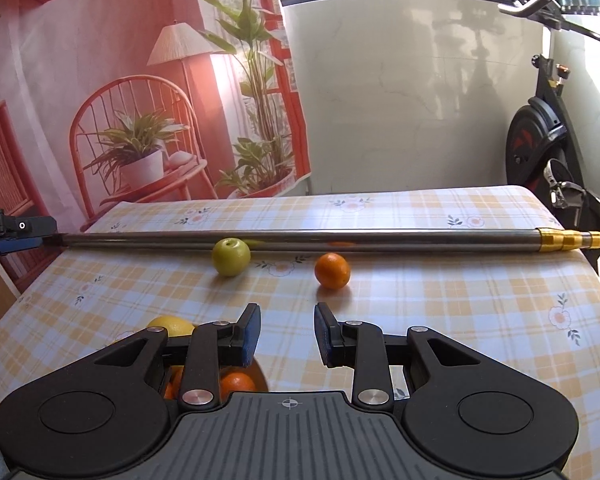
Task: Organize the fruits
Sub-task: 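Move the right gripper to an orange while the left gripper approaches the yellow-green apple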
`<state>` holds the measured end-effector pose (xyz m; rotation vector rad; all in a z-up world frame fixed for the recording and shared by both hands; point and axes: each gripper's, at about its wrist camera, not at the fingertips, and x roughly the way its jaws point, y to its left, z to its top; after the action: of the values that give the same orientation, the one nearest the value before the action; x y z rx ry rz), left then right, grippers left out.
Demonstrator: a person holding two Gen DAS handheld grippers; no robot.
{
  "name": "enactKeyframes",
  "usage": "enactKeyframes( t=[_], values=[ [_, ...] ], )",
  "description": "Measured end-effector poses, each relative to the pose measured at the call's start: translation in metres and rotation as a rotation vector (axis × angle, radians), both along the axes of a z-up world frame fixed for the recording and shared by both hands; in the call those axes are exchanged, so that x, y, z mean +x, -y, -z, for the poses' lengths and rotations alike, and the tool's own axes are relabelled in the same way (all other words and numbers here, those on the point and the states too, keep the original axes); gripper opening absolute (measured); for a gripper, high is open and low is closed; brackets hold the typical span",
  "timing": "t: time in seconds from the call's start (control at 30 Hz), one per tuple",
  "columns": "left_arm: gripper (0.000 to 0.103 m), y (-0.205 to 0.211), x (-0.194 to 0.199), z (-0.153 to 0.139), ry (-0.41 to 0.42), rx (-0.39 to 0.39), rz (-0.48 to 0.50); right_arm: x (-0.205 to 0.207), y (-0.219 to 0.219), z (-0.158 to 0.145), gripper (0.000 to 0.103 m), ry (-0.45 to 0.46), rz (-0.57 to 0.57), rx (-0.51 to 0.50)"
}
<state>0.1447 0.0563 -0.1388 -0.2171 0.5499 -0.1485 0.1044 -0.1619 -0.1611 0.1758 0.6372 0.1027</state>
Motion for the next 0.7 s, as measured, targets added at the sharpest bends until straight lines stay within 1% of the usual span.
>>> enactKeyframes(
  t=[0.1,0.23,0.43,0.6,0.7],
  values=[
    [0.053,-0.004,0.006,-0.012,0.029,-0.010,-0.018,0.006,0.008,-0.004,0.028,0.021,0.016,-0.009],
    [0.053,0.004,0.015,-0.021,0.051,-0.005,-0.017,0.015,0.013,-0.003,0.029,0.034,0.018,-0.032],
    [0.053,0.018,0.029,-0.012,0.026,0.017,0.022,0.031,0.012,0.011,0.029,0.029,0.007,-0.069],
    [0.053,0.023,0.043,-0.002,-0.005,0.039,0.039,0.052,0.025,0.026,0.030,0.049,0.015,-0.037],
    [0.054,0.026,0.053,0.002,-0.021,0.047,0.047,0.068,0.034,0.035,0.035,0.060,0.021,-0.032]
  ],
)
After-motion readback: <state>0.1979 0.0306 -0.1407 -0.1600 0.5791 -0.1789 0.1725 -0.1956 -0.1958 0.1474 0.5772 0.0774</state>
